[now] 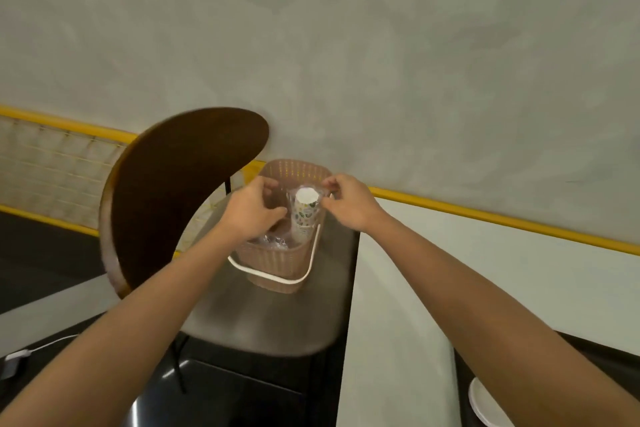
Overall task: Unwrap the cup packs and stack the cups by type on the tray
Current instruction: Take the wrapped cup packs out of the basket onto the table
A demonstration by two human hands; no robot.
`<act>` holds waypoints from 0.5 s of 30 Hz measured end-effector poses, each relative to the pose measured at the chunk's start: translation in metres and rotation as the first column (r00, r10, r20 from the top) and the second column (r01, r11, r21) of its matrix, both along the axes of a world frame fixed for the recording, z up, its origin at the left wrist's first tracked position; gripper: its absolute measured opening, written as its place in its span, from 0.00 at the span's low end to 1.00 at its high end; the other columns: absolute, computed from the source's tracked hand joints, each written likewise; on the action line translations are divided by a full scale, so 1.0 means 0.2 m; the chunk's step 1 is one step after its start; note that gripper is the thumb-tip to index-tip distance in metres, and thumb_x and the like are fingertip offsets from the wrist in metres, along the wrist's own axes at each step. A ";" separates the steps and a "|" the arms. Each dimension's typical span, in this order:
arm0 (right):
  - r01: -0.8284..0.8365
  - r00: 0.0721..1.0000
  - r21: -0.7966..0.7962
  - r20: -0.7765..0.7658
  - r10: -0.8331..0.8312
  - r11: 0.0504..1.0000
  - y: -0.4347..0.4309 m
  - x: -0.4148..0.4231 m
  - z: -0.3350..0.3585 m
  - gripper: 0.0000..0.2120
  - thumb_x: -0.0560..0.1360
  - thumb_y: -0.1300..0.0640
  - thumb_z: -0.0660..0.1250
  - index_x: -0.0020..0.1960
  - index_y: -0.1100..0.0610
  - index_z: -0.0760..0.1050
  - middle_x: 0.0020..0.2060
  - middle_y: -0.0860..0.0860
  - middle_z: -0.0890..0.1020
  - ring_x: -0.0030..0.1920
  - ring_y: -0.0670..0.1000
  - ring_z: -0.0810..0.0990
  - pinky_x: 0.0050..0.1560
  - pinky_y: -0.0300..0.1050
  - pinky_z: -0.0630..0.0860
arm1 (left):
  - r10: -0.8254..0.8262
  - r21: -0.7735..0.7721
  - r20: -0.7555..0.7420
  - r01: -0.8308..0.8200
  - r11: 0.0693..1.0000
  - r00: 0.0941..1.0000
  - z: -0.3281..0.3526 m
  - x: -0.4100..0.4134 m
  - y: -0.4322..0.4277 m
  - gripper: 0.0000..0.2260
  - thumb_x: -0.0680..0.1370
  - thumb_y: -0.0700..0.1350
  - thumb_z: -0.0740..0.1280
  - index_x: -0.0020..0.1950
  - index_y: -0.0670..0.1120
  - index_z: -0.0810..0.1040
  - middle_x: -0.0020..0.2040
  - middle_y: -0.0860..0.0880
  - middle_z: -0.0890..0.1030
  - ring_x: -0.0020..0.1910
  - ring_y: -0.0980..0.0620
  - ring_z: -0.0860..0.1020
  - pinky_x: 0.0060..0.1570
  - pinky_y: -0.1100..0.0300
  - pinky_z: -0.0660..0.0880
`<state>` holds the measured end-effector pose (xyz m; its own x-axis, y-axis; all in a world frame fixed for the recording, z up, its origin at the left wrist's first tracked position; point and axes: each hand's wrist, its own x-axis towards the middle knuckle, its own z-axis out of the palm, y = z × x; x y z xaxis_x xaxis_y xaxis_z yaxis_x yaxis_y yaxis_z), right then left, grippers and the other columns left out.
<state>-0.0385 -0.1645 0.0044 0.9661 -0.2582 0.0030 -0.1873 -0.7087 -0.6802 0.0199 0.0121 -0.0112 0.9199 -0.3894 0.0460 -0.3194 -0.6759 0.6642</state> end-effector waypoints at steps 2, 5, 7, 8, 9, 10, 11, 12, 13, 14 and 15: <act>0.000 1.000 -0.014 -0.028 0.000 1.000 -0.01 0.10 -0.06 0.20 0.74 0.60 0.67 0.65 0.60 0.71 0.62 0.54 0.76 0.62 0.52 0.74 0.60 0.41 0.69 | -0.014 0.003 -0.048 0.015 1.000 0.999 -0.07 0.11 -0.06 0.25 0.72 0.46 0.72 0.67 0.46 0.68 0.61 0.48 0.76 0.61 0.49 0.74 0.57 0.58 0.70; -0.006 1.000 -0.061 -0.022 0.005 0.998 -0.03 0.22 -0.13 0.21 0.73 0.61 0.67 0.65 0.60 0.71 0.63 0.54 0.74 0.64 0.53 0.73 0.61 0.41 0.68 | -0.058 0.034 -0.100 0.061 0.998 0.993 -0.18 0.25 -0.17 0.30 0.71 0.45 0.74 0.69 0.44 0.66 0.62 0.45 0.76 0.60 0.47 0.75 0.55 0.59 0.69; 0.013 1.000 -0.125 -0.001 -0.013 0.992 -0.04 0.27 -0.16 0.21 0.73 0.61 0.67 0.65 0.59 0.72 0.63 0.55 0.73 0.64 0.53 0.71 0.63 0.41 0.66 | -0.096 0.048 -0.116 0.102 0.994 0.989 -0.23 0.32 -0.25 0.32 0.70 0.44 0.74 0.70 0.42 0.63 0.65 0.43 0.73 0.62 0.45 0.73 0.57 0.58 0.69; 0.017 1.000 -0.158 0.002 -0.017 0.987 -0.06 0.29 -0.18 0.21 0.73 0.61 0.67 0.65 0.58 0.71 0.63 0.55 0.72 0.65 0.54 0.70 0.64 0.43 0.66 | -0.108 0.058 -0.113 0.115 0.992 0.988 -0.26 0.35 -0.28 0.34 0.70 0.44 0.74 0.71 0.42 0.62 0.66 0.42 0.72 0.64 0.45 0.72 0.58 0.58 0.68; 0.017 1.000 -0.180 -0.005 -0.018 0.984 -0.07 0.30 -0.20 0.21 0.73 0.61 0.67 0.65 0.58 0.71 0.63 0.55 0.71 0.65 0.55 0.70 0.65 0.44 0.66 | -0.116 0.061 -0.107 0.123 0.991 0.987 -0.28 0.39 -0.30 0.35 0.70 0.43 0.74 0.72 0.42 0.61 0.67 0.42 0.71 0.65 0.44 0.71 0.60 0.57 0.68; 0.013 1.000 -0.189 -0.017 -0.017 0.982 -0.08 0.31 -0.22 0.21 0.73 0.61 0.67 0.65 0.58 0.71 0.63 0.55 0.70 0.65 0.55 0.69 0.65 0.45 0.66 | -0.120 0.062 -0.105 0.127 0.990 0.987 -0.29 0.42 -0.32 0.35 0.69 0.43 0.75 0.72 0.43 0.61 0.67 0.41 0.71 0.66 0.43 0.70 0.61 0.55 0.68; 0.006 0.999 -0.191 -0.030 -0.012 0.982 -0.09 0.31 -0.24 0.21 0.74 0.60 0.67 0.66 0.58 0.70 0.64 0.55 0.70 0.65 0.54 0.70 0.65 0.45 0.66 | -0.123 0.063 -0.107 0.130 0.989 0.987 -0.31 0.45 -0.34 0.36 0.69 0.42 0.75 0.72 0.44 0.61 0.68 0.41 0.70 0.67 0.43 0.70 0.62 0.54 0.67; -0.004 0.999 -0.193 -0.039 -0.003 0.981 -0.10 0.31 -0.26 0.21 0.74 0.59 0.67 0.66 0.57 0.70 0.64 0.55 0.70 0.65 0.53 0.70 0.65 0.44 0.66 | -0.130 0.069 -0.113 0.138 0.988 0.985 -0.34 0.48 -0.36 0.36 0.69 0.42 0.75 0.73 0.45 0.61 0.68 0.42 0.70 0.67 0.43 0.69 0.63 0.53 0.67; -0.015 0.999 -0.201 -0.039 0.008 0.979 -0.10 0.31 -0.27 0.20 0.75 0.57 0.67 0.66 0.56 0.70 0.64 0.54 0.70 0.64 0.52 0.70 0.64 0.43 0.67 | -0.146 0.073 -0.117 0.155 0.985 0.982 -0.35 0.50 -0.38 0.36 0.69 0.42 0.75 0.73 0.46 0.61 0.68 0.43 0.71 0.68 0.43 0.68 0.63 0.53 0.67; -0.022 0.999 -0.206 -0.032 0.016 0.978 -0.11 0.31 -0.29 0.20 0.75 0.56 0.67 0.66 0.56 0.71 0.64 0.53 0.70 0.63 0.51 0.71 0.62 0.42 0.67 | -0.166 0.084 -0.123 0.177 0.981 0.978 -0.37 0.52 -0.39 0.36 0.69 0.42 0.74 0.73 0.47 0.61 0.68 0.44 0.71 0.69 0.43 0.66 0.64 0.53 0.66; -0.026 0.999 -0.202 -0.024 0.021 0.979 -0.12 0.30 -0.30 0.19 0.75 0.55 0.67 0.65 0.56 0.71 0.63 0.52 0.70 0.62 0.50 0.71 0.60 0.40 0.67 | -0.184 0.097 -0.131 0.198 0.976 0.974 -0.39 0.53 -0.41 0.35 0.70 0.43 0.74 0.73 0.48 0.61 0.69 0.44 0.71 0.69 0.43 0.65 0.65 0.52 0.65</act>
<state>0.0214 -0.1890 -0.0548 0.9723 -0.2317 0.0319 -0.1822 -0.8358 -0.5179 0.1265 -0.0700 -0.0892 0.8242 -0.5551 -0.1125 -0.3718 -0.6801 0.6319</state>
